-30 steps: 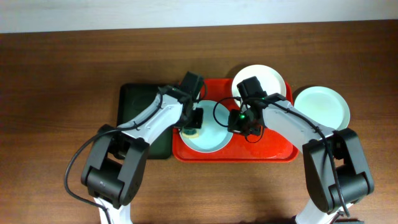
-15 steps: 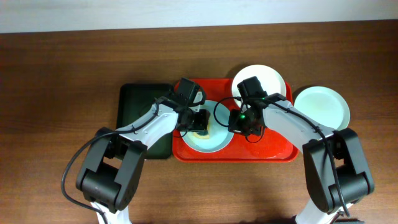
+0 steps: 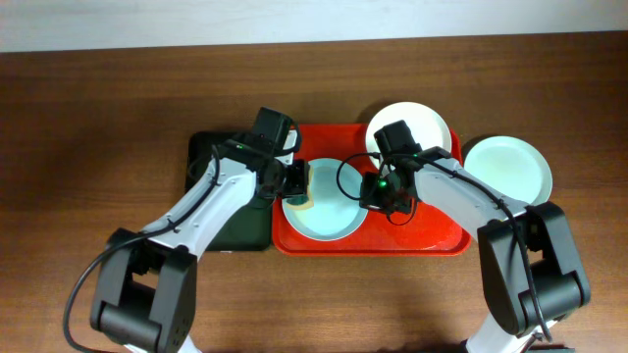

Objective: Clean dirty plates on tray and stack at the side
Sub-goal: 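Scrub the light blue plate with the sponge while right gripper holds it, then carry the sponge left with the left gripper over the black tray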

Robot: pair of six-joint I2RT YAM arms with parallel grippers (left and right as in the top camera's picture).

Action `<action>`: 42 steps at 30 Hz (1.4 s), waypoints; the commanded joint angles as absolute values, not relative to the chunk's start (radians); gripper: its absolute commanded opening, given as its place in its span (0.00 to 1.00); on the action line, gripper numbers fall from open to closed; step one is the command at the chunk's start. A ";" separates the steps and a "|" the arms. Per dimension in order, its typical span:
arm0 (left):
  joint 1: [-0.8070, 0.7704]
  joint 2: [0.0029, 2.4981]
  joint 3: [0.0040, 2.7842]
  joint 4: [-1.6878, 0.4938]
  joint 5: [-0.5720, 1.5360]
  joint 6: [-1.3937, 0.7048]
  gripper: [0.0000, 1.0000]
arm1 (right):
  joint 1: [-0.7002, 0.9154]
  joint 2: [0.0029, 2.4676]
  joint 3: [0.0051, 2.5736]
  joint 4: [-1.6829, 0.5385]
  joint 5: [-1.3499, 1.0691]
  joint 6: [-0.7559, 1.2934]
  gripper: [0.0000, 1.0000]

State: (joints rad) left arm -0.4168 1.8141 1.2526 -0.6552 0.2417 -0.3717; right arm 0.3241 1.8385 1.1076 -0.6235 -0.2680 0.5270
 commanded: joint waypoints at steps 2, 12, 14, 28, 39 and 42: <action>-0.444 1.895 1.228 -0.620 0.193 -0.378 0.00 | 0.328 1.837 1.109 -0.624 -0.277 0.533 0.04; -0.452 2.107 1.228 -0.602 0.287 -0.384 0.00 | 0.328 1.837 1.109 -0.624 -0.277 0.533 0.04; -0.452 2.125 1.228 -0.577 0.419 -0.323 0.00 | 0.328 1.837 1.109 -0.624 -0.277 0.533 0.04; -0.365 1.927 1.291 -0.618 0.442 -0.257 0.00 | 0.338 1.837 1.109 -0.623 -0.281 0.533 0.04; -0.386 1.924 1.275 -0.670 0.153 -0.261 0.00 | 0.379 1.837 1.109 -0.604 -0.277 0.533 0.04; -0.408 1.937 1.249 -0.662 0.130 -0.277 0.00 | 0.380 1.837 1.109 -0.605 -0.277 0.533 0.04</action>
State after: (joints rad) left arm -0.3817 1.9396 1.2819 -0.6682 0.2222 -0.2726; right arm 0.3740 1.8385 1.1076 -0.6041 -0.2680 0.5274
